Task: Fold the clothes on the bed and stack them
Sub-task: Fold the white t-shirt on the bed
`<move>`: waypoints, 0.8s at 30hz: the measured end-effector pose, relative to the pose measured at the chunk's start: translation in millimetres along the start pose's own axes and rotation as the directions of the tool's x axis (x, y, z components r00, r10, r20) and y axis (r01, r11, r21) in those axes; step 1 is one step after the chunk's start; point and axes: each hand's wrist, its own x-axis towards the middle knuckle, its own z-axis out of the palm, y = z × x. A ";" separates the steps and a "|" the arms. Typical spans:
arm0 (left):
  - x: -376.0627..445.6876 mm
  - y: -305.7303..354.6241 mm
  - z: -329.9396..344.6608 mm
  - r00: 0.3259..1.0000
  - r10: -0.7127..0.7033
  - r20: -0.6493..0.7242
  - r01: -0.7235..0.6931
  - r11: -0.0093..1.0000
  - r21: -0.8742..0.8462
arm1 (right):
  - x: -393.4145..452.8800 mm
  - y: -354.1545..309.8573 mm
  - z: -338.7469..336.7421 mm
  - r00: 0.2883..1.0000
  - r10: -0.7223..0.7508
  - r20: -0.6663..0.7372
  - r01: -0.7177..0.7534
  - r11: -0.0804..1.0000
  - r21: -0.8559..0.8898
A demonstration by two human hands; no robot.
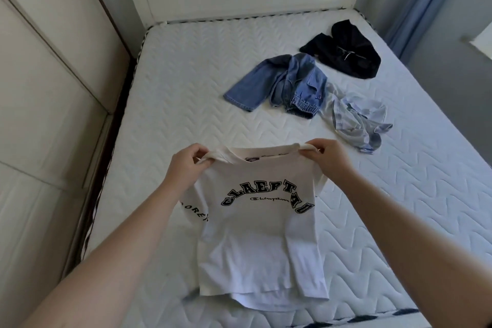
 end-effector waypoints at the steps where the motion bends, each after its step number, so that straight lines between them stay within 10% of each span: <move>1: 2.7 -8.1 8.3 0.999 -0.038 0.013 0.038 0.999 0.016 | 5.9 8.0 5.5 1.000 0.017 0.013 -0.017 1.000 -0.004; 24: 164.1 -75.3 119.2 0.974 -0.227 0.017 0.215 0.942 0.258 | 210.9 96.6 105.9 0.963 0.101 0.248 -0.056 0.981 -0.185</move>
